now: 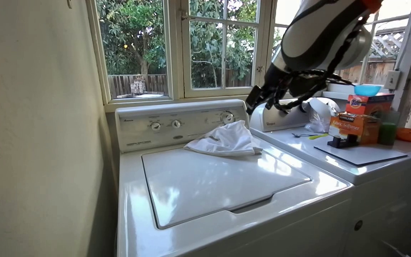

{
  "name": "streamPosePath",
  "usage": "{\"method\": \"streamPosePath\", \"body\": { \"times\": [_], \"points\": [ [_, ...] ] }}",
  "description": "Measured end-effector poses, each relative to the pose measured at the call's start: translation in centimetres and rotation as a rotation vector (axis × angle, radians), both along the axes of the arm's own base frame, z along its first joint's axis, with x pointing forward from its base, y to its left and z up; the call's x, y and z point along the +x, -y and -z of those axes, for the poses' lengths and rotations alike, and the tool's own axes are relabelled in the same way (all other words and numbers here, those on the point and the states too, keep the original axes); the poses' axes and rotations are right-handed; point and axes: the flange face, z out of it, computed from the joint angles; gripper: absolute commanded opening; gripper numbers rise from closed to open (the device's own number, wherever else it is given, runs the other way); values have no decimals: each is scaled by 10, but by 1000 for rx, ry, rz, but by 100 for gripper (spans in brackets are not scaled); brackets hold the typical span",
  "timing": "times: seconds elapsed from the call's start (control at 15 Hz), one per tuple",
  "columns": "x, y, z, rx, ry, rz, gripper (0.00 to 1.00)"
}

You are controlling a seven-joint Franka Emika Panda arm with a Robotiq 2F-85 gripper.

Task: Turn the middle knob on the machine on the left

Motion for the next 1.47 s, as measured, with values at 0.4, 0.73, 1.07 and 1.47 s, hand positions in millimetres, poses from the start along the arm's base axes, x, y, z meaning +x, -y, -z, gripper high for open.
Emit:
{"method": "streamPosePath", "body": {
  "times": [0.4,0.73,1.07,1.47],
  "points": [
    [77,-42,6,-53,130,-95,100],
    [110,-62,16,-39,127,-107,100],
    [110,-60,13,-39,134,-104,100],
    [127,-86,15,-24,166,-145,100]
  ]
}}
